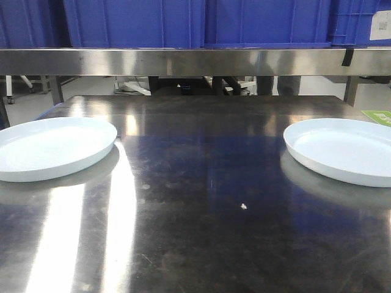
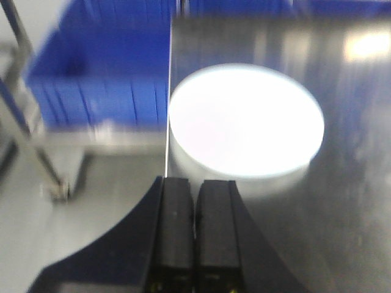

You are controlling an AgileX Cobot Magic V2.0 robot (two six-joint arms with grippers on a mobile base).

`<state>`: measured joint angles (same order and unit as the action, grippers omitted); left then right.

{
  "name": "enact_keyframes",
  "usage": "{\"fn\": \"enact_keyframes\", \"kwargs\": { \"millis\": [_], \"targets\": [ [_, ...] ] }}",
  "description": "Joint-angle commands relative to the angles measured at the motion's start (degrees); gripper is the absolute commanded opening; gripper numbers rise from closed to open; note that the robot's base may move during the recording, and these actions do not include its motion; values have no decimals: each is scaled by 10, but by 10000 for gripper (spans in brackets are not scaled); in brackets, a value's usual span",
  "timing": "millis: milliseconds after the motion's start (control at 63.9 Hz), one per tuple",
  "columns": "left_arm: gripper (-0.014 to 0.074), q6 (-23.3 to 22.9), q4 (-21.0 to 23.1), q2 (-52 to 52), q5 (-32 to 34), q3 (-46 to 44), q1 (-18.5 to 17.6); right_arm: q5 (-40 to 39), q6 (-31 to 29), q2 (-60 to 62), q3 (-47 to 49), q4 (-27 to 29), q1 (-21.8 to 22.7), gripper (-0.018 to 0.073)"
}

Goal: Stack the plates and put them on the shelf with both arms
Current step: 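Reach the left gripper down to the rim of the plate near it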

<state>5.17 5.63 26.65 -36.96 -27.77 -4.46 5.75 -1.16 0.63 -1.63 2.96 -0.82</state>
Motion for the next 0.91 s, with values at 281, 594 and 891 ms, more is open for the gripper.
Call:
{"fn": "enact_keyframes", "kwargs": {
  "millis": [281,594,891],
  "targets": [
    [87,-5,53,285,-56,-132,-1,-50,-2,11,0,-6,4,49],
    [87,-5,19,480,-95,-279,-1,-50,-2,11,0,-6,4,49],
    [87,-5,17,619,-191,-434,35,-50,-2,11,0,-6,4,49]
  ]
}}
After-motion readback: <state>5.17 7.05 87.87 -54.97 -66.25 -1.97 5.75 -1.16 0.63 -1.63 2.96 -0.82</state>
